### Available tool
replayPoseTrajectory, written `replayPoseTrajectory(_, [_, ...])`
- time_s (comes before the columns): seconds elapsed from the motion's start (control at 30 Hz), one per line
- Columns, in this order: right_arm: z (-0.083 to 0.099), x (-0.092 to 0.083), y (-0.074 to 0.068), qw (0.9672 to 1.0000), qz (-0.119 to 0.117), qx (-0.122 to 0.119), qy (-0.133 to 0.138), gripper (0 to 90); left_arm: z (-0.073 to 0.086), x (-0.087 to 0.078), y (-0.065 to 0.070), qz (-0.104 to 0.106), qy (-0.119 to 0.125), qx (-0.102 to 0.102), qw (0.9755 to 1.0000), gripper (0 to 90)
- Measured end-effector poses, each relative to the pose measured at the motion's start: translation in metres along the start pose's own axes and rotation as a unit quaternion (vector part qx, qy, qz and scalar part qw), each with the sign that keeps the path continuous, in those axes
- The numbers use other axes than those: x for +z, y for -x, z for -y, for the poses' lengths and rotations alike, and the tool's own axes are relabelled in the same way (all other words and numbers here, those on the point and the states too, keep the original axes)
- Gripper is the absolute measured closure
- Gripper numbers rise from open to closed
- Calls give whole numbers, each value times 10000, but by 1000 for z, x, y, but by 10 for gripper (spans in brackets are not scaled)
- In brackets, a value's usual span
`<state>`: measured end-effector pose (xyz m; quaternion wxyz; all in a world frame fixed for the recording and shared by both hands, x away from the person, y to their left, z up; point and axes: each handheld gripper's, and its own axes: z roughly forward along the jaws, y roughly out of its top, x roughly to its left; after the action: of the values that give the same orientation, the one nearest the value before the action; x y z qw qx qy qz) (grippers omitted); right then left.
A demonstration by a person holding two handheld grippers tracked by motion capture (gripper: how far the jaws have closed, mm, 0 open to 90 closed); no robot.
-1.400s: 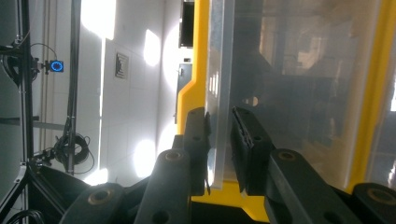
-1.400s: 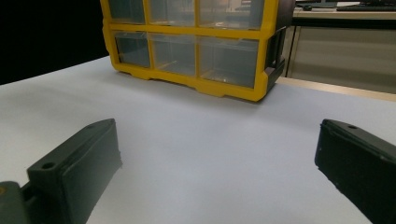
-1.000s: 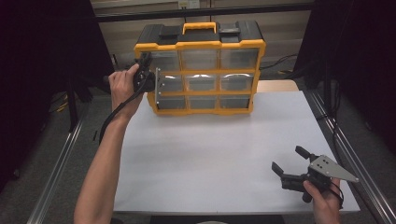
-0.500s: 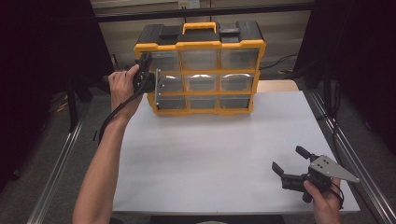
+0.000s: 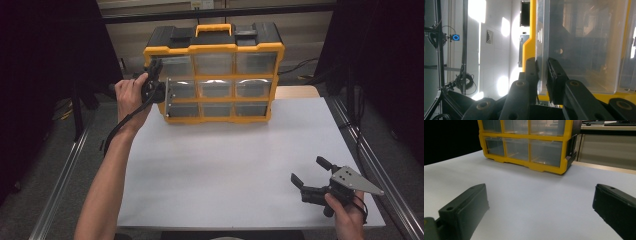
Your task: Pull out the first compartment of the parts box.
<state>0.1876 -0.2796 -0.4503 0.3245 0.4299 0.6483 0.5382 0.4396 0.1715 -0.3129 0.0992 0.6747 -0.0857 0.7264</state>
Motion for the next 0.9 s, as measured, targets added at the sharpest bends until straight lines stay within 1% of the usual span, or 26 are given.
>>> replayPoseTrajectory(0.07, [0,0,0,10000,-2,17,7,0,0,0,0,2,48,3,10000,804])
replayPoseTrajectory(0.1, [0,0,0,10000,-4,20,6,0,0,-1,-1,-29,42,89,9999,805])
replayPoseTrajectory(0.13, [0,0,0,10000,-3,18,6,0,0,-1,-1,-29,42,89,9999,805])
replayPoseTrajectory(0.17, [0,0,0,10000,-3,7,1,0,0,-2,-1,6,22,27,10000,805])
replayPoseTrajectory(0.23, [0,0,0,10000,-2,2,1,0,0,-3,-1,-2,22,51,10000,805])
replayPoseTrajectory(0.27, [0,0,0,10000,-4,1,0,0,0,-4,-2,-43,62,108,9999,805])
replayPoseTrajectory(0.3, [0,0,0,10000,-7,-2,2,0,-1,-6,-1,19,-76,74,9999,805])
replayPoseTrajectory(0.33, [0,0,0,10000,-1,-7,2,0,-1,-6,-1,19,-76,74,9999,805])
replayPoseTrajectory(0.37, [0,0,0,10000,2,11,6,0,1,-6,0,-16,35,-24,10000,804])
replayPoseTrajectory(0.4, [0,0,0,10000,11,13,16,0,1,-6,0,-16,35,-24,10000,804])
replayPoseTrajectory(0.43, [0,0,0,10000,14,7,14,0,0,-8,0,-27,49,58,10000,804])
replayPoseTrajectory(0.5, [0,0,0,10000,-3,-4,-6,0,0,-8,0,-9,58,32,10000,805])
replayPoseTrajectory(0.53, [0,0,0,10000,-3,-4,-6,0,0,-8,-1,-54,93,69,9999,805])
replayPoseTrajectory(0.63, [0,0,-1,10000,20,9,5,0,0,-11,0,-43,50,44,10000,805])
replayPoseTrajectory(0.67, [0,0,0,10000,1,-13,-1,0,0,-11,-1,-46,87,74,9999,805])
replayPoseTrajectory(0.7, [0,0,0,10000,10,15,14,0,0,-13,-1,-87,114,110,9998,805])
replayPoseTrajectory(0.77, [0,0,0,10000,21,5,7,0,0,-13,-1,-94,126,114,9998,805])
replayPoseTrajectory(0.83, [-1,-1,0,10000,32,-1,-1,0,0,-15,0,-87,126,45,9999,805])
replayPoseTrajectory(0.87, [-1,-1,0,10000,32,-1,-1,0,-1,-16,-1,-138,111,123,9998,805])
replayPoseTrajectory(0.9, [-1,-1,0,10000,22,1,-7,0,0,-16,0,-65,116,44,9999,805])
